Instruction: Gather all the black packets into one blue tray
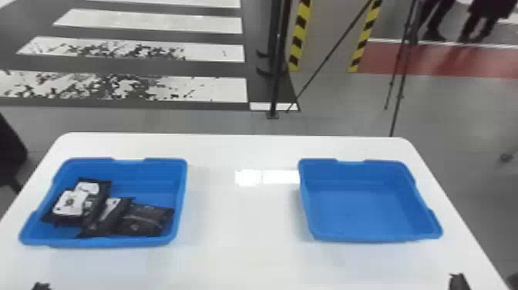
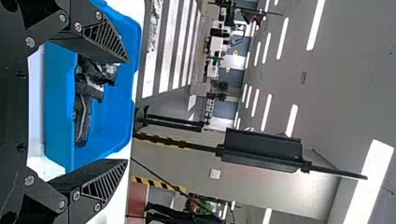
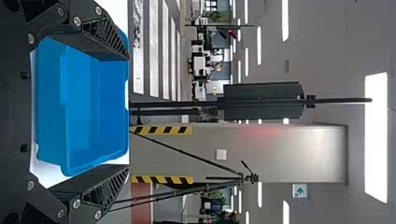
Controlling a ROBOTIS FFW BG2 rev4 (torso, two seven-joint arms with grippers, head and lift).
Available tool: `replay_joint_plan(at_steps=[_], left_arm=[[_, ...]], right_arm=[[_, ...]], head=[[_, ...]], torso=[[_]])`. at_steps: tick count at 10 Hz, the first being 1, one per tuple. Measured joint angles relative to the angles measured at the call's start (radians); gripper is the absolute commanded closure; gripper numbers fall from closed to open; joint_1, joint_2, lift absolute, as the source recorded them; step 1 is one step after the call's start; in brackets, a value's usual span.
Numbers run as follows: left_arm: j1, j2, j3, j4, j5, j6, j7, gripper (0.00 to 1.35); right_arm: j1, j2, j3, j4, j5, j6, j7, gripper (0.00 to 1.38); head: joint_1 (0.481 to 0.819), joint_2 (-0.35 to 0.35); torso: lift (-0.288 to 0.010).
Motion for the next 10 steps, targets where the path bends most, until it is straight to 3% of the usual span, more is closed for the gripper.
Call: replay_joint_plan(at_steps=[10], left_arm=[[-0.011, 0.008, -0.01, 0.0, 0.007, 0.028, 0.0, 0.31]], right_arm=[[-0.004, 0.0, 0.0, 0.003, -0.014, 0.0, 0.0, 0.22]], head=[[0.695, -0.121]], torso=[[-0.11]])
